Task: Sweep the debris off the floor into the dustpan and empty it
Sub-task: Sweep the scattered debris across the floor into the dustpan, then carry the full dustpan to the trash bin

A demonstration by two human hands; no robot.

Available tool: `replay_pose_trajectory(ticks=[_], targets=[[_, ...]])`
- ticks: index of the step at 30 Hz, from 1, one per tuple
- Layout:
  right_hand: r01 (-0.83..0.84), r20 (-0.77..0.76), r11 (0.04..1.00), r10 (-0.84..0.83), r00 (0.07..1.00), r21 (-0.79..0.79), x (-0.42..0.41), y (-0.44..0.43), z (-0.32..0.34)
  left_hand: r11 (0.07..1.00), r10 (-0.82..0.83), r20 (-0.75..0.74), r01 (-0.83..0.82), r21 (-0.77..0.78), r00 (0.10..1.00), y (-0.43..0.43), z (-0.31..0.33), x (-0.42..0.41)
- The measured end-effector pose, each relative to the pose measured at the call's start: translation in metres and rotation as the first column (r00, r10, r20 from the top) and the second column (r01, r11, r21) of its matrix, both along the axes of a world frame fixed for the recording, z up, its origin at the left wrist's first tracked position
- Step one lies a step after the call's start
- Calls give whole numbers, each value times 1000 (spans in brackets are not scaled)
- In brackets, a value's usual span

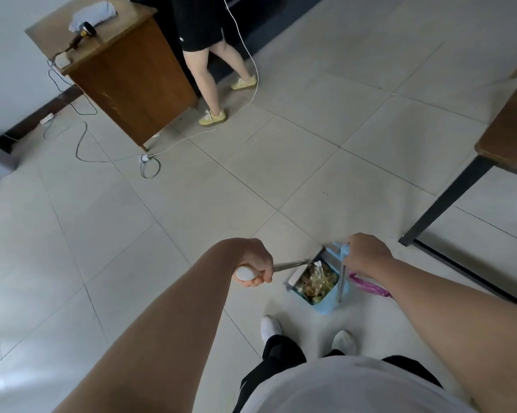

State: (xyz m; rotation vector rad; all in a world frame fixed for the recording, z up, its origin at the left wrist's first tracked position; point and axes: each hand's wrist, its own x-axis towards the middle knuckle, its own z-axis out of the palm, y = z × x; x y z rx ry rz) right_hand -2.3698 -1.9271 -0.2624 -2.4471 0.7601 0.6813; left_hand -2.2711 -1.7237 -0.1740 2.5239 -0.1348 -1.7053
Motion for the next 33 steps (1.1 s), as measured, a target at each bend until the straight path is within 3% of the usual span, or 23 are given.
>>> replay_pose_trajectory(ticks=[11, 24, 33], targets=[[-253, 114, 968, 250, 961, 7, 67, 80, 18, 961, 276, 87, -274, -31, 957, 102, 24, 6], [-424, 174, 904, 427, 887, -58, 167, 280, 52, 873, 485, 188, -485, -48, 854, 293, 53, 45], [-533, 169, 844, 534, 828, -56, 223, 408, 63, 716, 697, 165, -691, -100, 698, 412, 61, 59]])
